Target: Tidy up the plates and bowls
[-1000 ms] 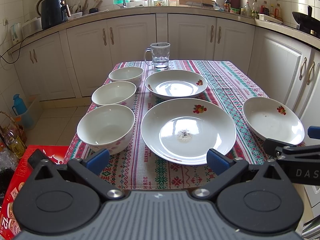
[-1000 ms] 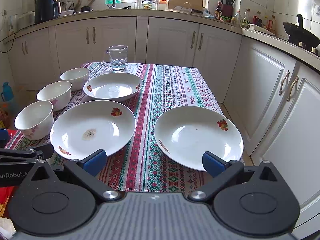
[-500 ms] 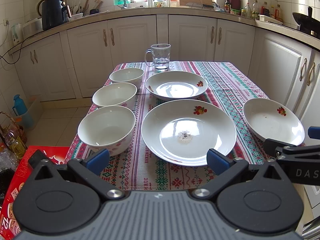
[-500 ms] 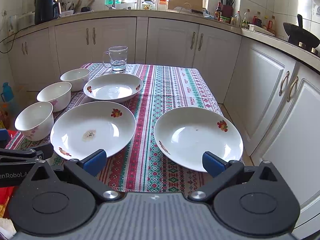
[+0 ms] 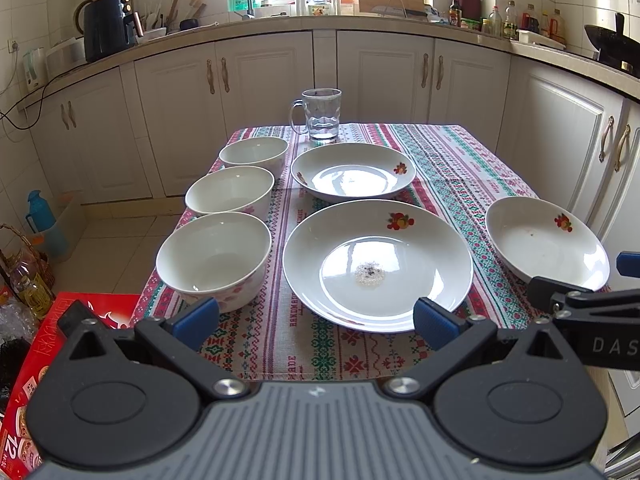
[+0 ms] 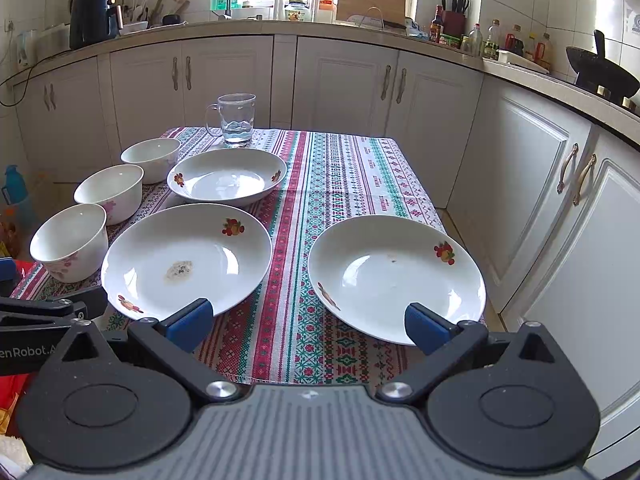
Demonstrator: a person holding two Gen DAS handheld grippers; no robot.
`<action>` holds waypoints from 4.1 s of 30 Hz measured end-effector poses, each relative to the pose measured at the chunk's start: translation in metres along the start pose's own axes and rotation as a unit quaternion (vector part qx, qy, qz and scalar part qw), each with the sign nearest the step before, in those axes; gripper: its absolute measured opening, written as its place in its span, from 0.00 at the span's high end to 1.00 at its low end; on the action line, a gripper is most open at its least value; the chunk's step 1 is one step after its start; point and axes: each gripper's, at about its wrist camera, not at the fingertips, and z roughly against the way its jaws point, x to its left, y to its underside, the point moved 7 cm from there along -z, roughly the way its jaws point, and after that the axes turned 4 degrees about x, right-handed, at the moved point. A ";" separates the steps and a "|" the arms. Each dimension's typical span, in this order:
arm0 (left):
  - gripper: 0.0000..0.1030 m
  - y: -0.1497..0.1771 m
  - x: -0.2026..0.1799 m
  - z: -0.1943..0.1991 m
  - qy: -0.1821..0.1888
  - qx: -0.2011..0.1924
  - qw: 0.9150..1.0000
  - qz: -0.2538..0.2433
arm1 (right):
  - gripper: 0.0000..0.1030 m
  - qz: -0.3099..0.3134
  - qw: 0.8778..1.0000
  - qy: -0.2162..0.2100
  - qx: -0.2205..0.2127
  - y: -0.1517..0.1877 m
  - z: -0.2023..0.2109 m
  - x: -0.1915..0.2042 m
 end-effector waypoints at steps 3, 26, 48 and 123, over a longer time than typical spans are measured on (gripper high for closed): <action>0.01 0.000 0.000 0.000 0.001 0.000 1.000 0.001 | 0.00 0.000 1.000 0.000 0.000 0.000 0.000 0.000; 0.01 -0.001 -0.003 0.001 0.014 -0.009 1.000 0.008 | 0.00 -0.004 1.000 -0.001 -0.004 -0.001 0.000 -0.001; 0.00 -0.046 -0.006 -0.021 0.071 -0.019 0.997 -0.030 | 0.00 0.032 0.998 -0.008 -0.060 -0.023 0.007 -0.057; 0.24 -0.132 -0.232 -0.205 0.308 0.158 0.900 -0.264 | 0.00 0.136 0.980 -0.143 0.016 -0.001 -0.142 -0.123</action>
